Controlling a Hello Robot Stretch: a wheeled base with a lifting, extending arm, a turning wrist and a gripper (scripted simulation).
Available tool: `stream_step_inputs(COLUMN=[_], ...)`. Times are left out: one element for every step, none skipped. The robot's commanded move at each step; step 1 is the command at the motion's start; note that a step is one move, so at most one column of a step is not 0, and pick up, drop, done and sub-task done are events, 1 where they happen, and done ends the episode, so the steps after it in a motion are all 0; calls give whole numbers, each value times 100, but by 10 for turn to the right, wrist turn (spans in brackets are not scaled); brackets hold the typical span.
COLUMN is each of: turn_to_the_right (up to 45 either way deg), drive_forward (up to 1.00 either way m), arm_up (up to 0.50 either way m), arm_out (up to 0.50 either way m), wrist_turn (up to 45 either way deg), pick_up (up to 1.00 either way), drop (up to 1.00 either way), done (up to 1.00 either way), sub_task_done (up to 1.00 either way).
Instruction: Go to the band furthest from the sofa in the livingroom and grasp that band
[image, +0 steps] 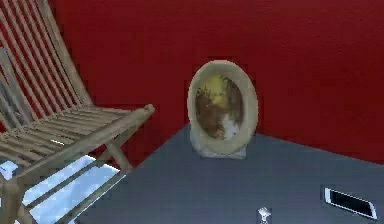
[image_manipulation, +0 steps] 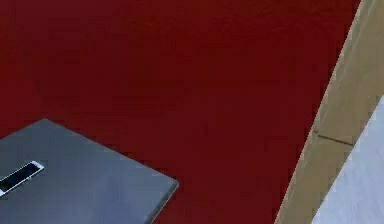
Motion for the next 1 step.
stream_step_inputs(turn_to_the_right=[-450], drive_forward=[0], arm_up=[0], arm_out=[0], wrist_turn=[0], pick_up=[0], drop=[0], done=[0], sub_task_done=[0])
